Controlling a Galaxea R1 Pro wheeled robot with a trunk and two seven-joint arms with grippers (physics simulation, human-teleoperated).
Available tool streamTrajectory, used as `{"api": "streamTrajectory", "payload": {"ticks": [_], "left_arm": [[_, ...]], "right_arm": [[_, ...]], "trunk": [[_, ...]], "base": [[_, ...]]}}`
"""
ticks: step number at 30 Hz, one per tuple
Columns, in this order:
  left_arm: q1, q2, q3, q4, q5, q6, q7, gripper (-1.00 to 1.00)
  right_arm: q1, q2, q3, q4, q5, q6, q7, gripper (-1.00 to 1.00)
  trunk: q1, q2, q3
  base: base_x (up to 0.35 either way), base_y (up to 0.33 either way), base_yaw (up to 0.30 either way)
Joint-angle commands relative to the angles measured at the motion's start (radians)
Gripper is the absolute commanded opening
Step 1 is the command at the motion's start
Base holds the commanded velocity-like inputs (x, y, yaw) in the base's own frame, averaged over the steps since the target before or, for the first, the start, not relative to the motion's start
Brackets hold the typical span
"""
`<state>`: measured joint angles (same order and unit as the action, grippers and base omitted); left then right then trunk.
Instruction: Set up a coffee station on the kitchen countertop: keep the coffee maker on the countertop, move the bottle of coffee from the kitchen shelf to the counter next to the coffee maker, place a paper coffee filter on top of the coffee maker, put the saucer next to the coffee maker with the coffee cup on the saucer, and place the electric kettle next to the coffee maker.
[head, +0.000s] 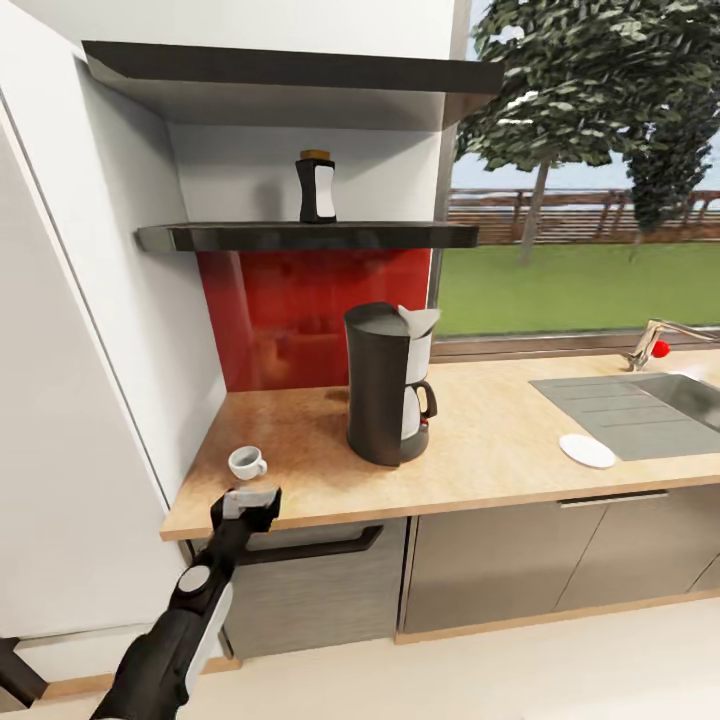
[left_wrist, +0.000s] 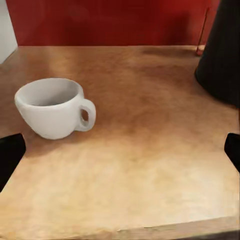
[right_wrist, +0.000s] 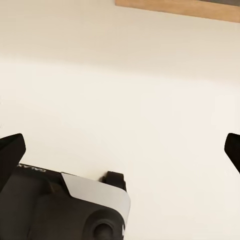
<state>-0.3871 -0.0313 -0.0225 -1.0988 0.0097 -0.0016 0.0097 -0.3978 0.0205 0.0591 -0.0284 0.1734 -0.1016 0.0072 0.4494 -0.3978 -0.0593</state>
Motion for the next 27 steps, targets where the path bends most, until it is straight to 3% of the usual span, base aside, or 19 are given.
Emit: {"api": "streamTrajectory", "payload": {"ticks": [1,2,3,11,15,19,27], "left_arm": [[-0.006,-0.007,-0.001,-0.023,0.001,0.021,0.001,1.0],[-0.027,-0.03,-0.004,-0.12,0.001,0.119,0.001,1.0],[-0.038,-0.037,-0.005,-0.154,0.001,0.15,0.001,1.0],[-0.137,-0.088,-0.021,-0.311,-0.003,0.316,0.001,1.0],[-0.208,-0.098,-0.069,-0.331,-0.006,0.395,0.004,1.0],[-0.314,-0.109,-0.123,-0.338,-0.001,0.495,0.022,1.0],[-0.505,-0.142,-0.144,-0.333,0.003,0.617,0.046,1.0]], "right_arm": [[-0.001,0.0,0.005,0.001,0.001,-0.003,0.0,1.0],[-0.001,0.0,0.005,0.001,0.001,-0.003,0.0,1.0],[-0.001,-0.001,0.005,0.001,0.001,-0.003,0.0,1.0],[-0.001,-0.001,0.005,0.001,0.001,-0.003,-0.001,1.0],[-0.001,-0.002,0.005,0.001,0.001,-0.003,-0.001,1.0],[-0.001,-0.002,0.005,0.001,0.001,-0.003,-0.001,1.0],[-0.001,-0.002,0.005,0.001,0.001,-0.003,-0.001,1.0]], "trunk": [[0.001,-0.002,-0.002],[0.001,-0.002,-0.002],[0.001,-0.002,-0.002],[0.001,-0.002,-0.002],[0.001,-0.002,-0.002],[0.001,-0.002,-0.002],[0.001,-0.002,-0.002]], "base": [[0.0,0.0,0.0],[0.0,0.0,0.0],[0.0,0.0,0.0],[0.0,0.0,0.0],[0.0,0.0,0.0],[0.0,0.0,0.0],[0.0,0.0,0.0]]}}
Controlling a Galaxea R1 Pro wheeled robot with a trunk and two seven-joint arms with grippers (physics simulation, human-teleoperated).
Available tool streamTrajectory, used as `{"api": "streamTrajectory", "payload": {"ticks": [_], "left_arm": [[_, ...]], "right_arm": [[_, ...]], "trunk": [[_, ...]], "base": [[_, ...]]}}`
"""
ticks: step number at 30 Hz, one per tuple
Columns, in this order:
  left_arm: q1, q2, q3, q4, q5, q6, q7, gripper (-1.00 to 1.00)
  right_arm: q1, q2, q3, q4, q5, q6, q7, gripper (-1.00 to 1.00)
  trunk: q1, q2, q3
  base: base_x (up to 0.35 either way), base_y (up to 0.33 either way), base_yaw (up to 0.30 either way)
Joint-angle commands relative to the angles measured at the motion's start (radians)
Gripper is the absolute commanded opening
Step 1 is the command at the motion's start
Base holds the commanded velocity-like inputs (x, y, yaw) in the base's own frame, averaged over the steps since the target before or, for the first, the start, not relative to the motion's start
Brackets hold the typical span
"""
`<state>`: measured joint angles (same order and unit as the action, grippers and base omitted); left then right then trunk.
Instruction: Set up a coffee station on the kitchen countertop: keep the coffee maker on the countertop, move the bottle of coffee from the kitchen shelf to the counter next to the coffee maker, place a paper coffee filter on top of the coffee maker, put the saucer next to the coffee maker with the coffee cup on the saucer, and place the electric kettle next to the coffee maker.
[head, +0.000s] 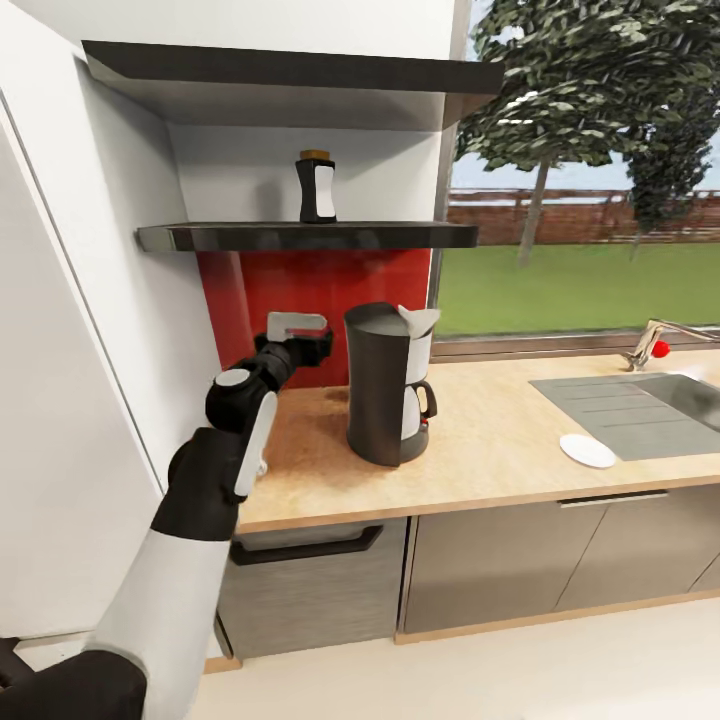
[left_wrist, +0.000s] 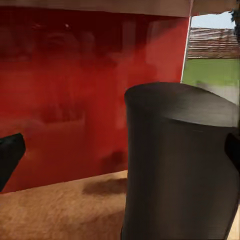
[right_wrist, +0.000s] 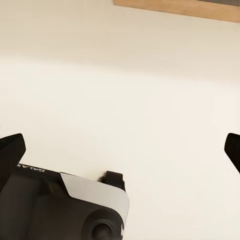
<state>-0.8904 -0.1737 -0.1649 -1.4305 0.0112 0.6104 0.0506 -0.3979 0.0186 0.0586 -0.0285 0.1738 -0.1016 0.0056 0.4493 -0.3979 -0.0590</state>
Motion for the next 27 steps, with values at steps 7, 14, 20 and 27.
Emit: {"api": "streamTrajectory", "payload": {"ticks": [7,14,20,27], "left_arm": [[-0.284,-0.001,-0.001,0.072,0.109,0.145,0.027,1.0],[-0.734,-0.001,0.002,0.58,0.302,0.148,0.212,1.0],[-0.911,0.005,0.003,0.788,0.303,0.139,0.225,1.0],[-0.989,0.018,-0.004,0.914,0.291,0.083,0.26,1.0]], "right_arm": [[-0.001,0.0,0.006,0.001,0.001,-0.003,0.001,1.0],[-0.001,0.0,0.006,0.002,0.002,-0.003,-0.001,1.0],[-0.001,-0.003,0.006,0.002,0.005,-0.003,-0.001,1.0],[0.005,-0.002,0.008,0.003,0.001,0.005,0.006,1.0]], "trunk": [[0.001,-0.002,-0.002],[0.001,-0.002,-0.002],[0.001,-0.002,-0.002],[0.001,-0.002,-0.002]], "base": [[0.0,0.0,0.0],[0.0,0.0,0.0],[0.0,0.0,0.0],[0.0,0.0,0.0]]}}
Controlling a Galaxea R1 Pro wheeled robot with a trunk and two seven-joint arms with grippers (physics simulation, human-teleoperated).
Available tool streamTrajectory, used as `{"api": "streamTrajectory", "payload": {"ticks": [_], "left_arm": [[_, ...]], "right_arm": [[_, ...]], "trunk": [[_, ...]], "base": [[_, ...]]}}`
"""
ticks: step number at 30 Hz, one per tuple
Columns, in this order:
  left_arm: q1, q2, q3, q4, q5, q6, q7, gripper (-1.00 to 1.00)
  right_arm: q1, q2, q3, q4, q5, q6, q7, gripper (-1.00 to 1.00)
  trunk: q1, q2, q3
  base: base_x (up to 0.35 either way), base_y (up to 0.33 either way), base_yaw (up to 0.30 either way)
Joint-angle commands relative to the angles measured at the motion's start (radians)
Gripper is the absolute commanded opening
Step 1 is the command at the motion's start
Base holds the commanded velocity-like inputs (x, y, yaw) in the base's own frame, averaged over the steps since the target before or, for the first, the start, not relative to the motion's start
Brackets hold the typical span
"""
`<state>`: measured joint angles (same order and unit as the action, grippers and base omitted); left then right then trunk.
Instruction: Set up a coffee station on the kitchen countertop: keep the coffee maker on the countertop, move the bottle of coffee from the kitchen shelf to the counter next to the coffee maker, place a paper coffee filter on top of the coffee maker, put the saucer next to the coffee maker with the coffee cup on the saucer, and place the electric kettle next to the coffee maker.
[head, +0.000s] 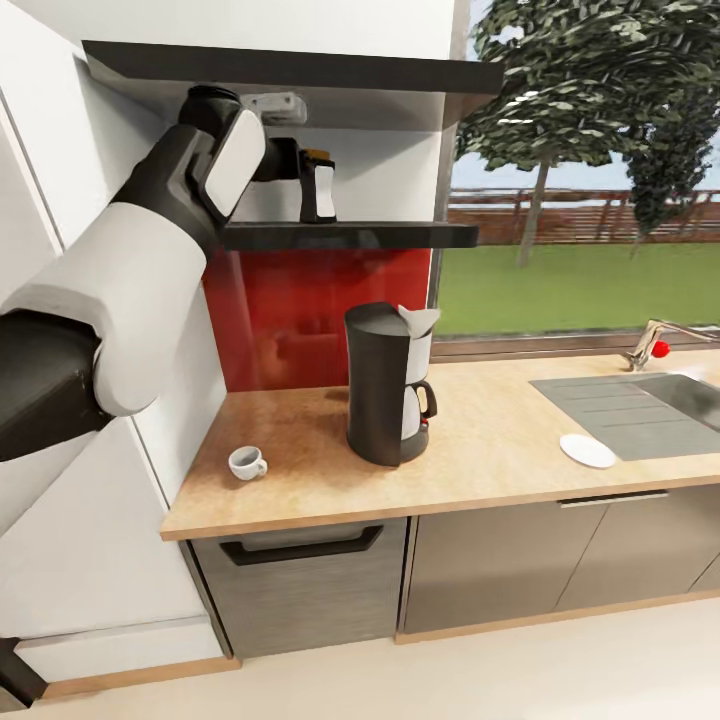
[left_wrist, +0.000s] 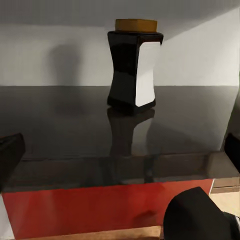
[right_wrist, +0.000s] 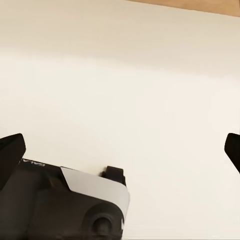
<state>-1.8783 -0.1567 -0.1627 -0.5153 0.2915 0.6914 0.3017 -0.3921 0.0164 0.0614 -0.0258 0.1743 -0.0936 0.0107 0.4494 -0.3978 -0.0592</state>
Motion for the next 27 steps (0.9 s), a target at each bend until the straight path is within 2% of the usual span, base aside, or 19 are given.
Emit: {"api": "streamTrajectory", "payload": {"ticks": [1,9,12,20,27], "left_arm": [[0.005,0.001,-0.012,0.005,0.005,0.004,0.005,1.0],[0.033,0.003,-0.014,-0.014,-0.005,0.019,-0.002,1.0],[0.037,0.003,-0.014,-0.022,-0.008,0.02,-0.002,1.0],[0.039,0.002,-0.015,-0.067,-0.01,0.023,-0.003,1.0],[0.041,0.002,-0.014,-0.077,-0.01,0.023,-0.003,1.0]], "right_arm": [[0.005,0.006,0.006,0.001,-0.005,-0.002,0.001,1.0],[0.006,0.043,0.006,0.0,0.019,-0.003,0.002,1.0],[0.006,0.045,0.005,0.0,0.02,-0.003,0.002,1.0],[0.045,0.002,0.005,0.001,0.019,-0.01,-0.003,1.0],[0.085,-0.037,0.005,0.001,0.016,-0.047,-0.005,1.0]], "trunk": [[0.001,-0.002,-0.002],[0.001,-0.002,-0.002],[0.001,-0.002,-0.002],[0.001,-0.002,-0.002],[0.001,-0.002,-0.002]], "base": [[0.0,0.0,0.0],[0.0,0.0,0.0],[0.0,0.0,0.0],[0.0,0.0,0.0],[0.0,0.0,0.0]]}}
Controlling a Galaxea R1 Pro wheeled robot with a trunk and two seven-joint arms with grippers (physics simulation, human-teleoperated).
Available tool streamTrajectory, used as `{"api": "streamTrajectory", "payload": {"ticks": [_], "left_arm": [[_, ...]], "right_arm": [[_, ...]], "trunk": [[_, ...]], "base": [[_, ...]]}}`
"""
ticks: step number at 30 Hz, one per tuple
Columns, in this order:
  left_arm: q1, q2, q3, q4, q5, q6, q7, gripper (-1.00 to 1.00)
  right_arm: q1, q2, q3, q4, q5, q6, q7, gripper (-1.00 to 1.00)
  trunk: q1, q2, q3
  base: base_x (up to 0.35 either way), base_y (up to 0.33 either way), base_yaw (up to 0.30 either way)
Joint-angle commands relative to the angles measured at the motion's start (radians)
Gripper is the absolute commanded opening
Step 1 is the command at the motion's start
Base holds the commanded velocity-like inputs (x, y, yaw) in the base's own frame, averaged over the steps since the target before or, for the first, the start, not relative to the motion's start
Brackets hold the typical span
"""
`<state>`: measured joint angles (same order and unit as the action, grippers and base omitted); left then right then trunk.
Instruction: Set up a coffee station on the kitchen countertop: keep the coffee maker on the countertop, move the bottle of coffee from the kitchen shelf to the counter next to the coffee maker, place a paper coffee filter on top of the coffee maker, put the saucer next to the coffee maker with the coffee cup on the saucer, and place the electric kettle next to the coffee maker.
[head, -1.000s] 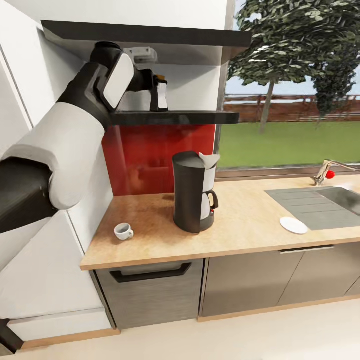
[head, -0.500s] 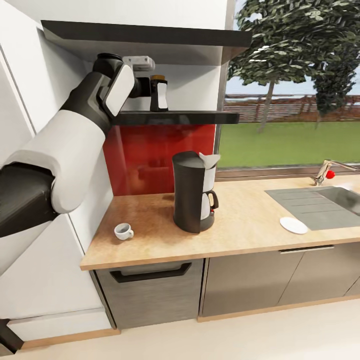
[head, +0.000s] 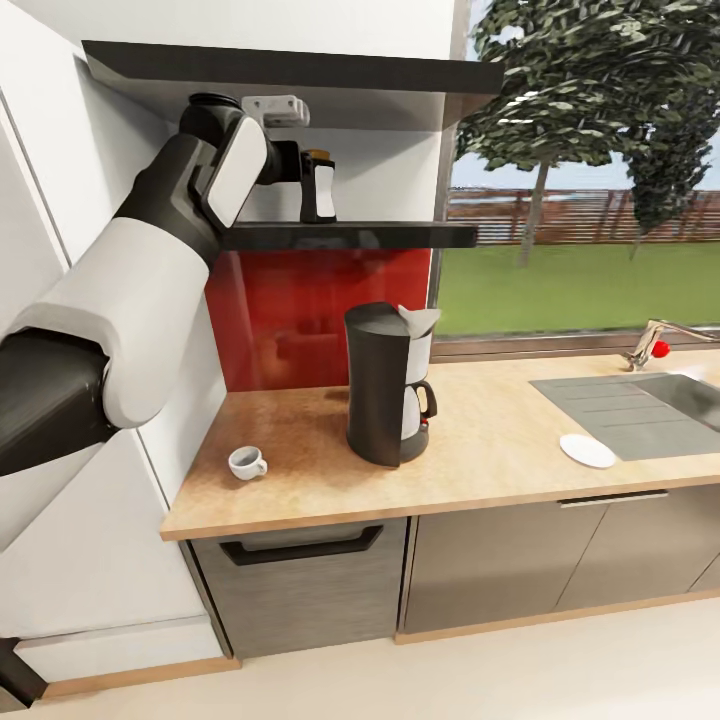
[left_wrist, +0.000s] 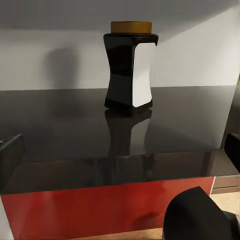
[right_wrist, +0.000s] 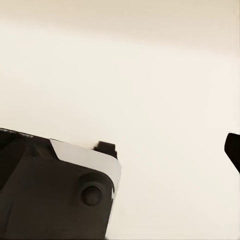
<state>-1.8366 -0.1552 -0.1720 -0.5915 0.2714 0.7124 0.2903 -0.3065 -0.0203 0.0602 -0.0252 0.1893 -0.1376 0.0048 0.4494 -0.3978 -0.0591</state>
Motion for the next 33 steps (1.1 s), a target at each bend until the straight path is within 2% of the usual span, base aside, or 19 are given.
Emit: {"api": "streamTrajectory", "payload": {"ticks": [1,2,6,9,15,19,27,33], "left_arm": [[-0.001,0.001,-0.004,-0.001,0.011,0.002,0.009,1.0],[-0.001,0.001,-0.004,-0.001,0.011,0.002,0.008,1.0],[-0.001,0.002,-0.004,-0.001,0.01,0.002,0.008,1.0],[0.002,0.002,-0.005,-0.001,0.01,0.002,0.007,1.0],[0.012,0.0,-0.006,-0.003,0.01,0.001,0.01,1.0],[0.013,0.0,-0.004,-0.003,0.011,0.001,0.009,1.0],[0.013,0.0,-0.003,-0.002,0.011,0.001,0.007,1.0],[0.014,0.0,-0.003,-0.002,0.011,0.001,0.007,1.0]], "right_arm": [[0.005,-0.006,0.006,0.001,0.001,-0.009,0.0,1.0],[0.273,-0.078,0.006,0.001,0.001,-0.237,-0.001,1.0],[0.342,-0.085,0.005,0.0,0.002,-0.325,-0.001,1.0],[0.353,-0.082,0.008,-0.001,0.005,-0.324,0.003,1.0],[0.358,-0.074,0.005,-0.004,0.003,-0.269,-0.001,1.0],[0.359,-0.073,0.003,-0.004,0.003,-0.266,-0.002,1.0],[0.359,-0.074,0.002,-0.006,0.002,-0.266,0.0,1.0],[0.359,-0.075,0.0,-0.007,0.001,-0.266,0.0,1.0]], "trunk": [[0.001,-0.002,-0.002],[0.001,-0.002,-0.002],[0.001,-0.002,-0.002],[0.001,-0.002,-0.002],[0.001,-0.002,-0.002],[0.001,-0.002,-0.002],[0.001,-0.002,-0.002],[0.001,-0.002,-0.002]], "base": [[0.0,0.0,0.0],[0.0,0.0,0.0],[0.0,0.0,0.0],[0.0,0.0,0.0],[0.0,0.0,0.0],[0.064,0.0,0.0],[0.285,0.005,0.0],[0.294,0.2,-0.049]]}}
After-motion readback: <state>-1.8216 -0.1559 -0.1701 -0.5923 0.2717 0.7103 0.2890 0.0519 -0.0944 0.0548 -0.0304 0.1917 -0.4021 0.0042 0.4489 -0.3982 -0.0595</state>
